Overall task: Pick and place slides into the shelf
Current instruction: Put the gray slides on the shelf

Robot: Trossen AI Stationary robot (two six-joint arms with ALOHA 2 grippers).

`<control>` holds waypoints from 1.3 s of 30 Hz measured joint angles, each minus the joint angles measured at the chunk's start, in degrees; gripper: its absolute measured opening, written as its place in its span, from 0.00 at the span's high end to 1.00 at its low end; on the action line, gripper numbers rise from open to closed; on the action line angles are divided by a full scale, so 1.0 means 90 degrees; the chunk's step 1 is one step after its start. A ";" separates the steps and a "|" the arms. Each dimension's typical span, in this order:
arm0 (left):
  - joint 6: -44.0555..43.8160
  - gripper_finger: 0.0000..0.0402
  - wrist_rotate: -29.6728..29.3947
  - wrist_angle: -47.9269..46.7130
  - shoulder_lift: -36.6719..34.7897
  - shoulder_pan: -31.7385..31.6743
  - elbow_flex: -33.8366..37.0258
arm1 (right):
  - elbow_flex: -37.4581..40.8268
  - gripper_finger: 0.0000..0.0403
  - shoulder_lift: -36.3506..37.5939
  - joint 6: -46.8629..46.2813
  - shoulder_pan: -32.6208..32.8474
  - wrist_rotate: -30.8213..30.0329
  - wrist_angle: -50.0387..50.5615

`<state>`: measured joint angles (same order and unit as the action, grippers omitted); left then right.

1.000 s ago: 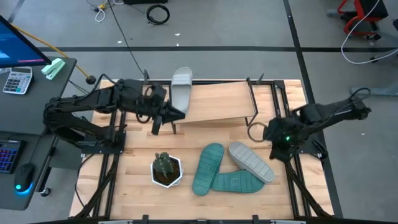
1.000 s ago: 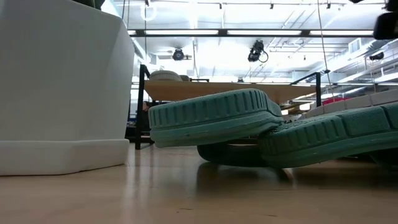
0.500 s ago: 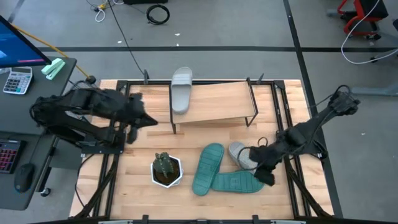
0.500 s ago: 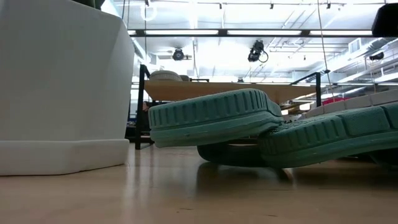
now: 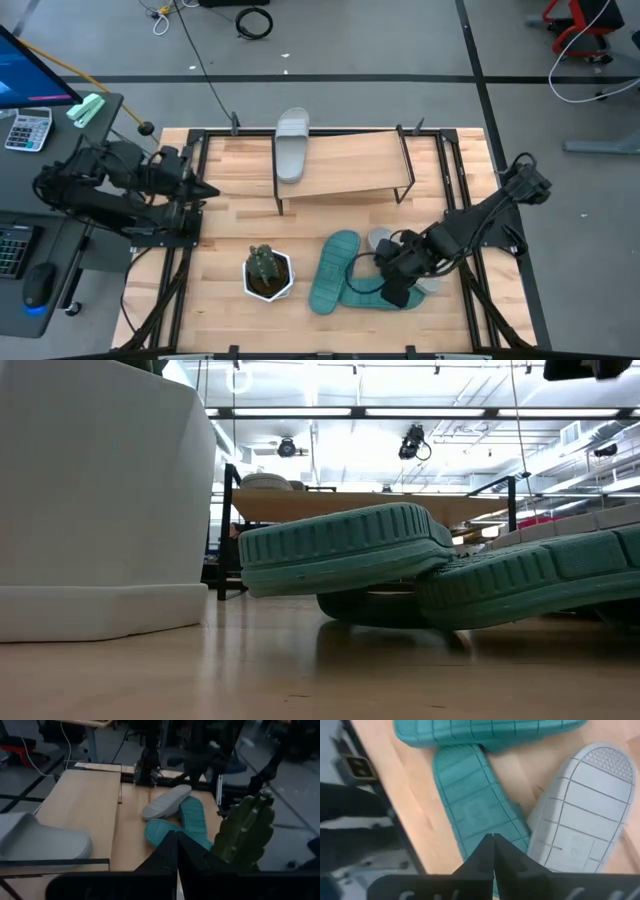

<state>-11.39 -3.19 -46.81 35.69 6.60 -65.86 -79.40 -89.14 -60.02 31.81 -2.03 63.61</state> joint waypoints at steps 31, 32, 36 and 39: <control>-0.0829 0.99 0.0122 0.1273 -0.0692 0.0004 0.1535 | 0.0260 0.30 -0.0857 -0.1751 -0.0230 -0.0625 0.0235; -0.0829 0.98 0.0122 0.1273 -0.0690 0.0004 0.1535 | 0.0315 0.28 -0.0857 -0.1796 -0.0247 -0.0585 0.0181; -0.0829 0.94 0.0122 0.1273 -0.0690 0.0004 0.1535 | 0.0559 0.27 -0.0860 -0.1870 -0.0298 -0.0544 -0.0129; -0.0831 0.93 0.0122 0.1271 -0.0690 0.0001 0.1532 | 0.0772 0.29 -0.0857 -0.1882 -0.0340 -0.0475 -0.0290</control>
<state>-18.87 -2.09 -35.37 29.47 6.61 -52.07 -72.45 -96.86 -76.96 28.75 -6.30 61.00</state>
